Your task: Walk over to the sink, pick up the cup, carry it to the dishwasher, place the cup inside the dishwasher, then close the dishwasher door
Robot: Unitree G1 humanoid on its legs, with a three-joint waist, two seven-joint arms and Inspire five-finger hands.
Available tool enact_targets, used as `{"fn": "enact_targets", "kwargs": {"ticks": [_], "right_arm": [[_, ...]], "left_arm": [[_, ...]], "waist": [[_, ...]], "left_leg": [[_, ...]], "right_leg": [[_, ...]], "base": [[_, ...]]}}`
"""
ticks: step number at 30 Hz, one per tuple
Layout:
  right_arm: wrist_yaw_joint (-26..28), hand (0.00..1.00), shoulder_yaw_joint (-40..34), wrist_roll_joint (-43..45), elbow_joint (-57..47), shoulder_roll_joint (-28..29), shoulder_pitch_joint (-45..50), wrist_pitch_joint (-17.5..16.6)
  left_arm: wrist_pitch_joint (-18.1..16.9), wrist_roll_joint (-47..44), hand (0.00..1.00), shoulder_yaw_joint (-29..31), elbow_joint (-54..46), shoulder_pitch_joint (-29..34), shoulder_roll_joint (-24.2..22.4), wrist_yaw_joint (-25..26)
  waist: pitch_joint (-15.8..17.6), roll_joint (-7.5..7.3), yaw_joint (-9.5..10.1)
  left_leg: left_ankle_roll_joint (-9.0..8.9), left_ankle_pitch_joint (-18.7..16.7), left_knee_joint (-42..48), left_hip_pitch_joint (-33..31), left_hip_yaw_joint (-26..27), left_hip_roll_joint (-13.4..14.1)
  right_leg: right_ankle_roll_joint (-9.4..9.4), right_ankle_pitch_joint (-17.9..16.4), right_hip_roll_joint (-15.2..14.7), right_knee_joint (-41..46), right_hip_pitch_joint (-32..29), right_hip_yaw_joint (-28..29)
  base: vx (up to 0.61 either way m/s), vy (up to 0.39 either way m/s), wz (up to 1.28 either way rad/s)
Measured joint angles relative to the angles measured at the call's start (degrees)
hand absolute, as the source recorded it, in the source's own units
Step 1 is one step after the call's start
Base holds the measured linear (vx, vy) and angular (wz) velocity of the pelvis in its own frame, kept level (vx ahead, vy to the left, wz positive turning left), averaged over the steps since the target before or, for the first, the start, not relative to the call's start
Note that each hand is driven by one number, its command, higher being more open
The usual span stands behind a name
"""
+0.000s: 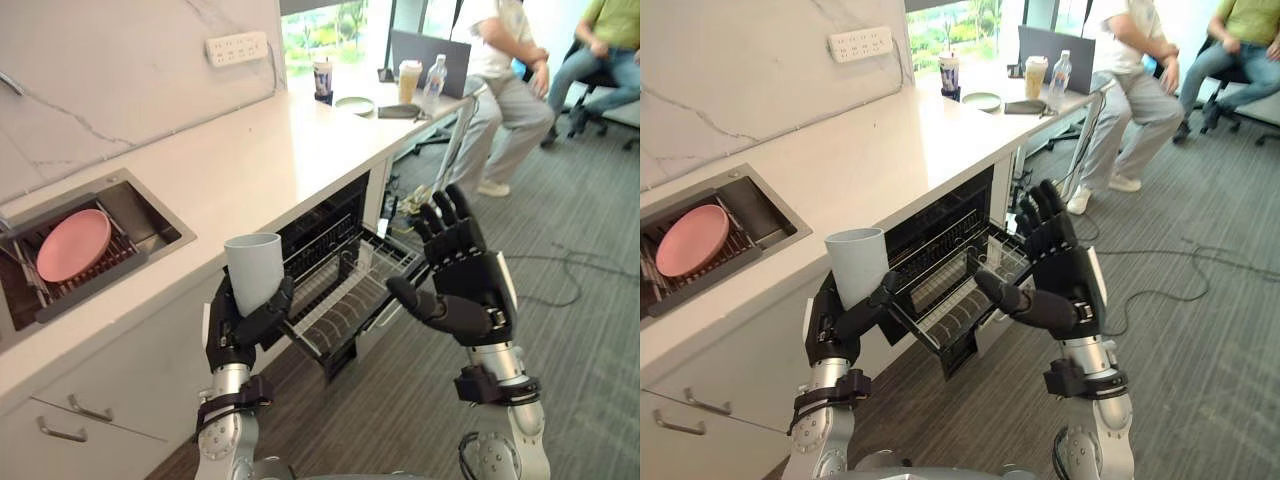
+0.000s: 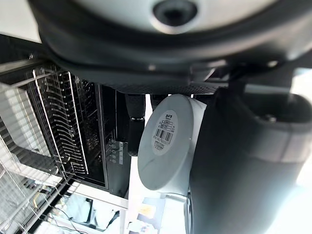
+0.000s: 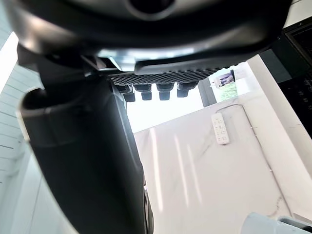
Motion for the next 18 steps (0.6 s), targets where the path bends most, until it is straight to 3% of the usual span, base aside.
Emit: {"fn": "enact_targets", "kwargs": {"ticks": [1, 7, 18], "right_arm": [[-0.20, 1.00, 0.74, -0.60, -0.05, 0.11, -0.19, -0.01], [-0.56, 1.00, 3.19, -0.67, -0.22, 0.25, -3.15, 2.41], [-0.38, 1.00, 5.27, 5.43, -0.57, 1.27, -4.70, 9.03]], "left_arm": [[-0.31, 0.96, 0.00, -0.55, -0.04, -1.25, 0.26, 0.25], [-1.67, 8.35, 0.00, -2.89, -0.04, -9.09, 1.64, 5.14], [-3.73, 18.33, 0.00, -6.36, 0.01, -11.95, 2.43, 8.40]], "waist": [[-0.01, -0.46, -0.13], [-1.17, -1.59, -0.14], [-2.13, -2.87, -1.45]], "left_leg": [[0.71, 0.87, -2.16, 1.01, 0.35, -1.63], [0.92, 3.12, -9.84, 5.68, 0.68, -4.51], [0.81, 5.97, -16.15, 7.41, 1.79, -5.21]], "right_leg": [[1.28, 0.71, -1.17, -0.56, 0.33, -0.05], [1.89, 1.14, -2.50, -2.53, 2.60, -1.06], [2.23, 3.08, -1.89, -3.22, 1.21, -2.09]], "base": [[0.15, 0.079, 0.01], [0.08, 0.028, 0.02], [0.00, -0.004, -0.04]]}}
